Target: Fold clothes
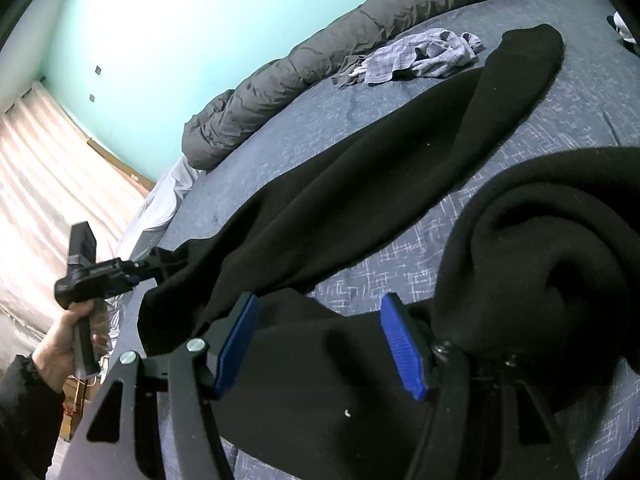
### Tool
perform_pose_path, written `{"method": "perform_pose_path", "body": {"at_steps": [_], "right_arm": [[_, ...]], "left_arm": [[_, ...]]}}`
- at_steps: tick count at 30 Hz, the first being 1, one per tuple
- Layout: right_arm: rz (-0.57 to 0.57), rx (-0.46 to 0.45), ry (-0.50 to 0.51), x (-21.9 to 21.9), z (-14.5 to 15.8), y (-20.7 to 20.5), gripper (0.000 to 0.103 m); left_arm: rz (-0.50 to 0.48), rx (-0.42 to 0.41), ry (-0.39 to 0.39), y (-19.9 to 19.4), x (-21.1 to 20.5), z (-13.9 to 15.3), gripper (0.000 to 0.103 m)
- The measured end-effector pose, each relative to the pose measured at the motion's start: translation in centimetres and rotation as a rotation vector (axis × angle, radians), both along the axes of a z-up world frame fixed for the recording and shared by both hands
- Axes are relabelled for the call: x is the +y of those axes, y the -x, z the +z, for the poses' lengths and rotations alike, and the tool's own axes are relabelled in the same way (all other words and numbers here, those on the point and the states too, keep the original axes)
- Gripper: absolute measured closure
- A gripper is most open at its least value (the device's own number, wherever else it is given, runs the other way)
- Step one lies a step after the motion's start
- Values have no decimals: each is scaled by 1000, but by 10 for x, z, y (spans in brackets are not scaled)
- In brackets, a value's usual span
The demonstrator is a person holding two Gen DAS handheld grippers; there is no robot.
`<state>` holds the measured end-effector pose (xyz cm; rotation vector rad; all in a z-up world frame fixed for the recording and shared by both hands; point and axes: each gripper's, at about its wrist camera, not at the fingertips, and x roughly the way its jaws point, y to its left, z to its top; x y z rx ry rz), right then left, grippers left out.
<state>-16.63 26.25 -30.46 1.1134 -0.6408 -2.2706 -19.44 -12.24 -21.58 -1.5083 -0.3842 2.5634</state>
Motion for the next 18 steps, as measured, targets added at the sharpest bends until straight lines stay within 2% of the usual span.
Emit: {"method": "perform_pose_path", "body": {"at_steps": [3,5,10,13,18], "right_arm": [[2,-1,-2,-1,0,-1,39],[3,-3,-1,-1,-1,-1,39],[2,-6,6,0,-1,-1,39],[-2,-10,12,1,-3,0,39],[-5,-13,11,1,-3,0,39]], "left_arm": [[-52,-22,-34,-2,30,-7,61],[-78,-36,-26,-2,45,-16,61],[-78,-73,-76,-7,46,-31,60],[-73,-51,-60,-11,43,-21,60],[-12,1,-84,-18,16,2,57]]}}
